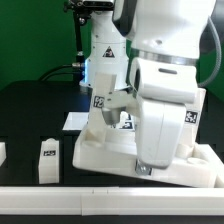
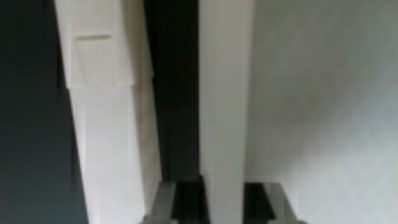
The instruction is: Assemble desk
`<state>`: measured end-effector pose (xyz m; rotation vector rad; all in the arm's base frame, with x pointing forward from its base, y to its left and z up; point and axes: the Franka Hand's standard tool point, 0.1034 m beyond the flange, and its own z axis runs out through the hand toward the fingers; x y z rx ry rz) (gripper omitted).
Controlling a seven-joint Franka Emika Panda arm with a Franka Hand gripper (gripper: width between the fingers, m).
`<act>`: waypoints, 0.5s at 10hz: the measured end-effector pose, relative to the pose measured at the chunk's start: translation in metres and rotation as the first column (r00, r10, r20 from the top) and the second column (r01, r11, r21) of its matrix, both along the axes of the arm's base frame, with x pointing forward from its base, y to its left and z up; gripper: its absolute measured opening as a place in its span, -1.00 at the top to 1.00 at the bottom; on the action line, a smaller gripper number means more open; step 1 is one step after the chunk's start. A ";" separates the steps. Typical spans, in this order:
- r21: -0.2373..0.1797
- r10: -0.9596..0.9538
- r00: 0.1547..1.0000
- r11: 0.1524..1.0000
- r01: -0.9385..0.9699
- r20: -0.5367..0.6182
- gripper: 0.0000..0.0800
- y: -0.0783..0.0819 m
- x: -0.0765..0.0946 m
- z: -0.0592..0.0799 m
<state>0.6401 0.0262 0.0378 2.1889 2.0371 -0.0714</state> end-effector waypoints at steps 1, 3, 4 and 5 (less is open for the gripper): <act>-0.009 0.024 1.000 1.000 -0.024 0.004 0.87 0.004 0.004 0.000; -0.018 -0.002 1.000 1.000 0.002 0.010 0.87 0.004 0.009 -0.003; -0.029 -0.020 1.000 0.999 0.020 0.006 0.87 0.004 0.011 -0.005; -0.033 -0.024 1.000 0.999 0.024 0.003 0.87 0.003 0.014 -0.006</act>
Offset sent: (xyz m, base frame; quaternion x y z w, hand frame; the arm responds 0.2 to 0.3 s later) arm 0.0271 0.0370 -0.0046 -0.0099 0.0224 0.0442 0.9987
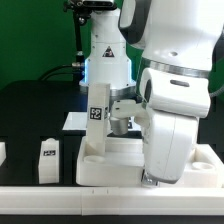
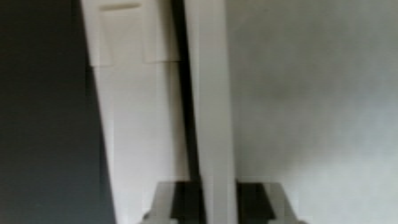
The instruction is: Assemble desk
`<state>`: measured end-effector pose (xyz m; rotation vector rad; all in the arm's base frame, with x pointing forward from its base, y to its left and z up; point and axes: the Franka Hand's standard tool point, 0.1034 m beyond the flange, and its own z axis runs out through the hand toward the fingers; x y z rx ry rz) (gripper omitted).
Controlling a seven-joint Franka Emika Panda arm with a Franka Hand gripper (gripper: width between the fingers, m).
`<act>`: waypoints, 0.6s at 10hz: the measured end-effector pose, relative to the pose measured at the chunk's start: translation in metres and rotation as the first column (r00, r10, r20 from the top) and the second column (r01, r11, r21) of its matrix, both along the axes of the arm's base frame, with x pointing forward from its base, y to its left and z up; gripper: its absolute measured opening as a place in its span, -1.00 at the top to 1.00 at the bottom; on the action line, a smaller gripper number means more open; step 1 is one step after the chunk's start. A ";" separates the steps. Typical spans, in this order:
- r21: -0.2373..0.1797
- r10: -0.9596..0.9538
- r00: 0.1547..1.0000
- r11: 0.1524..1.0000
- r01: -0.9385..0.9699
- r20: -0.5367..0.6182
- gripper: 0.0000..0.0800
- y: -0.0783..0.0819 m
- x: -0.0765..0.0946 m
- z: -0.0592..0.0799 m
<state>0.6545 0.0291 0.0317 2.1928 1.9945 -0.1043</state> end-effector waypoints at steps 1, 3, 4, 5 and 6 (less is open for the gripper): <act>-0.003 -0.005 1.000 1.000 0.005 -0.006 0.87 -0.001 0.003 -0.001; -0.008 -0.005 1.000 1.000 0.005 -0.021 0.87 0.000 0.003 0.000; -0.013 0.003 1.000 1.000 -0.003 -0.021 0.87 0.000 0.003 -0.001; -0.017 0.010 1.000 1.000 -0.010 -0.020 0.87 0.000 0.003 -0.001; -0.017 0.010 1.000 1.000 -0.010 -0.020 0.87 0.000 0.003 -0.001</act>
Offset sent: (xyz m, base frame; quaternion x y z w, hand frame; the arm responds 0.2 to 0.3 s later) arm 0.0112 0.0130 0.0082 -0.0091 0.0034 -0.0049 0.9999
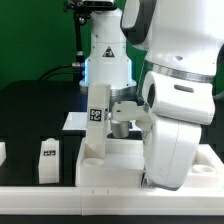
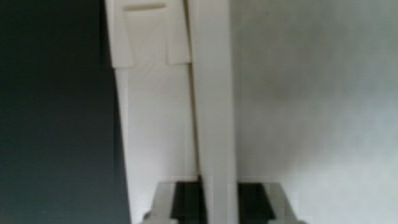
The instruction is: Assemble desk
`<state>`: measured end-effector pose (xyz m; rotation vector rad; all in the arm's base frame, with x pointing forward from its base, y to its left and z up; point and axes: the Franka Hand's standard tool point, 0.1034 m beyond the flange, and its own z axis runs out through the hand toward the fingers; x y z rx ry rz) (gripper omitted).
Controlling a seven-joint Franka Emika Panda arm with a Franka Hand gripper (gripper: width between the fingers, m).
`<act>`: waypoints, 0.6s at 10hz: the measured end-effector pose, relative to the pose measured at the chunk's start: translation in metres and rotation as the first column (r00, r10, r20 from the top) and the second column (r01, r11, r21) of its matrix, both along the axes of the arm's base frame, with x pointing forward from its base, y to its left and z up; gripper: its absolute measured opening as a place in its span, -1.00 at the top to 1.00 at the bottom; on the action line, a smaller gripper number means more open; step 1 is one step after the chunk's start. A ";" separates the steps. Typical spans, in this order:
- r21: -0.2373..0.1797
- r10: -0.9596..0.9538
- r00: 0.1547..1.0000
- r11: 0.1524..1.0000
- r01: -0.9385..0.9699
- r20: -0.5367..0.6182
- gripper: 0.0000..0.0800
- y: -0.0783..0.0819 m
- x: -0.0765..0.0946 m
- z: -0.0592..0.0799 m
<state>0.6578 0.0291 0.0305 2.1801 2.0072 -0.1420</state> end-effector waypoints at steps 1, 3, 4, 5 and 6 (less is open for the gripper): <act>0.000 -0.001 1.000 1.000 0.001 -0.001 0.87 0.000 0.000 0.000; -0.010 -0.009 1.000 1.000 0.009 0.002 0.04 -0.001 0.002 0.006; -0.025 0.002 1.000 1.000 -0.002 0.004 0.04 0.000 0.003 0.027; -0.019 -0.044 0.999 0.999 0.045 0.010 -0.30 0.000 0.001 0.047; -0.009 -0.142 0.989 0.990 0.143 0.032 -0.55 -0.004 -0.002 0.062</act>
Offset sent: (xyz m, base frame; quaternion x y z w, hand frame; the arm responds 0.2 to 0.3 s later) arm -0.0078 -0.0117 0.0656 -0.0079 -0.0883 -0.0419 0.9952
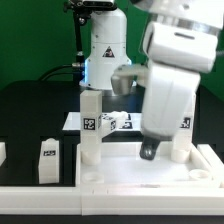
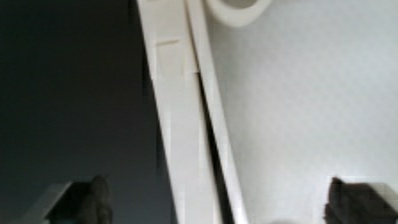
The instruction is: Assemble desk
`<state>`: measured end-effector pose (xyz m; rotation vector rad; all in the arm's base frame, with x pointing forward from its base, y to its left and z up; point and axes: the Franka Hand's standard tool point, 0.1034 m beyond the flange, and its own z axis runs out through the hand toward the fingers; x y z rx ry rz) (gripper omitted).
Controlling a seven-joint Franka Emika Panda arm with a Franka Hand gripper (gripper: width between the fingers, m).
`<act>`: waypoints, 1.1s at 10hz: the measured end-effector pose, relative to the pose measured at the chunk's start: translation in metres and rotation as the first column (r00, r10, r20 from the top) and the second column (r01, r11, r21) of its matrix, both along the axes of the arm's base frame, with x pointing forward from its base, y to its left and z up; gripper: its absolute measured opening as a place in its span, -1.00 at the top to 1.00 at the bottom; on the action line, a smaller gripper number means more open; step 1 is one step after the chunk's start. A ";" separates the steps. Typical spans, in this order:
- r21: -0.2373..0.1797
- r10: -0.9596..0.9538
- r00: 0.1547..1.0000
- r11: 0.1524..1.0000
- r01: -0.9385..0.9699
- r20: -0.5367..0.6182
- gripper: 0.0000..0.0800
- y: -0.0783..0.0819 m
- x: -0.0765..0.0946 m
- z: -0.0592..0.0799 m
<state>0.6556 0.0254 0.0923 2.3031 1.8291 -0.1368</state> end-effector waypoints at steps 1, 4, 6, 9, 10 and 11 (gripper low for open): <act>0.012 -0.131 0.991 0.991 0.131 0.033 -0.60 -0.003 -0.002 -0.001; 0.034 -0.342 0.937 0.940 0.341 0.070 -0.62 -0.004 -0.002 -0.002; 0.043 -0.447 0.894 0.895 0.445 0.042 -0.62 -0.018 -0.011 0.035; 0.088 -0.663 0.745 0.748 0.658 0.066 -0.62 -0.027 -0.039 0.059; 0.089 -0.681 0.729 0.732 0.676 0.068 -0.62 -0.026 -0.038 0.057; 0.102 -0.742 0.666 0.670 0.735 0.076 -0.62 -0.026 -0.038 0.057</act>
Offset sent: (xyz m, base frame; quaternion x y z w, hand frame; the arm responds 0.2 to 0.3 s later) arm 0.0000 0.0000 0.0000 0.0000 0.0000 0.1938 0.9810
